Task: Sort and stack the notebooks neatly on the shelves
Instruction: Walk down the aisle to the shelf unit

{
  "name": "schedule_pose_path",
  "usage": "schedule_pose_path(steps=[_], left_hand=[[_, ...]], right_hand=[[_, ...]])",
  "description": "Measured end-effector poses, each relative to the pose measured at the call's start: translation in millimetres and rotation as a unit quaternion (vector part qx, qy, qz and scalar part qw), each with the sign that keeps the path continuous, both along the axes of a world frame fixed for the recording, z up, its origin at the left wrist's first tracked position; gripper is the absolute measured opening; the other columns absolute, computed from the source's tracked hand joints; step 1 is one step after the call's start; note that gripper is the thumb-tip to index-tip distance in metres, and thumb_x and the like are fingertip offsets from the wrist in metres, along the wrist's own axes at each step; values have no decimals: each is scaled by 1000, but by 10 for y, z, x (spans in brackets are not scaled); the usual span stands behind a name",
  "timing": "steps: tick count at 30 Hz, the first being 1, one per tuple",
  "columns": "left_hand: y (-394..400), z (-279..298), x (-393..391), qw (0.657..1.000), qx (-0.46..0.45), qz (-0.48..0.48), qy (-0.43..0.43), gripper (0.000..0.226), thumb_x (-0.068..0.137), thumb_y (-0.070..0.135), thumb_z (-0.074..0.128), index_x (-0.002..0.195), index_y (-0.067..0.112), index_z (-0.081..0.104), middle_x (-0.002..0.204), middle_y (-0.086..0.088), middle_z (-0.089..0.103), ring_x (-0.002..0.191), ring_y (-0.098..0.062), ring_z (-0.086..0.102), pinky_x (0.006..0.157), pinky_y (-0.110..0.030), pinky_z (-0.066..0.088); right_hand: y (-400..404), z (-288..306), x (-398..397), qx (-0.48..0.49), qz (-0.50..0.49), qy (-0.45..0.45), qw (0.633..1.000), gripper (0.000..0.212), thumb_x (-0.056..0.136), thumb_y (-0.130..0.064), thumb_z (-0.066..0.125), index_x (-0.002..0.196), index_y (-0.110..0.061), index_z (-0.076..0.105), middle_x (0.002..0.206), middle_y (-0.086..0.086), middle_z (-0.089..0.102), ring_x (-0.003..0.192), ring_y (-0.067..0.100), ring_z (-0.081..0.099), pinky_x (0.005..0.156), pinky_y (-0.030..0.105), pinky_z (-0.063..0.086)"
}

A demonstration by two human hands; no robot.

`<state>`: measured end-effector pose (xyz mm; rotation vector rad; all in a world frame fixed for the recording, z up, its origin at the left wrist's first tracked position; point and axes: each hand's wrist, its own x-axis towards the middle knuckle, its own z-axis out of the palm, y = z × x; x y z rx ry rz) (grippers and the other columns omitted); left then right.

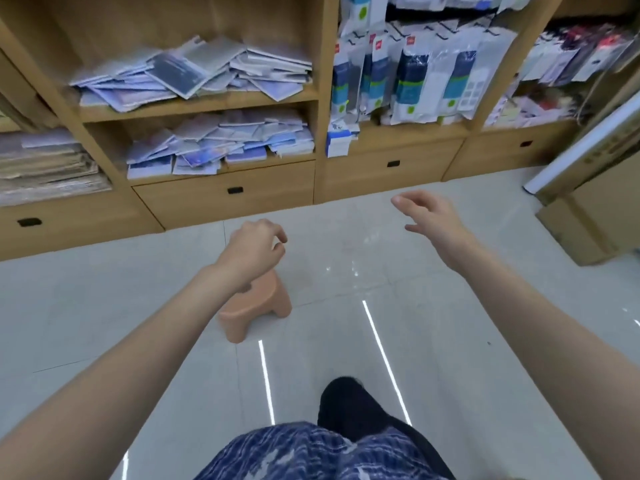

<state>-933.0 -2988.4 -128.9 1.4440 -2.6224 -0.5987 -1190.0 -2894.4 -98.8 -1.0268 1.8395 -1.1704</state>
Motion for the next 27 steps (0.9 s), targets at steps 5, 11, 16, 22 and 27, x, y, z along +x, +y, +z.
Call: schedule_pose_path(steps=[5,11,16,22,27], left_hand=[[-921,225,-639,998,-21,59,-16,25,91,15,48,112,14,63,121,-8,57,115,-29,46,91,-36,38],[-2241,128,-989,990,-29,138,2,26,89,14,50,109,15,66,118,-8,60,112,-31,49,91,-37,42],[-3509,-31,-1360,986,-39,157,41,25,86,11,54,106,9,68,115,-15,60,108,-33,53,90,-39,45],[-4497,-161,-1302,981,-37,183,62,21,83,6,54,98,7,69,111,-12,62,106,-37,53,88,-43,44],[-5318,-242,-889,959,-53,267,73,18,81,1,57,93,3,70,117,-14,60,108,-37,52,91,-43,43]], right_hand=[[-1283,151,-682,13,58,49,997,30,87,-35,63,107,-13,61,111,-2,61,107,13,56,87,28,47],[-2938,192,-918,10,164,113,980,28,91,-32,59,113,-15,59,117,-1,58,110,14,53,87,25,42],[-4266,226,-1179,-5,212,224,951,36,93,-27,56,124,-9,51,126,5,52,113,17,49,83,21,35],[-5444,177,-1286,16,235,261,936,37,93,-18,54,127,-7,49,127,9,53,114,24,52,85,23,37],[-6653,13,-918,-10,307,277,910,39,92,-16,56,128,-5,47,129,11,50,118,25,48,84,21,33]])
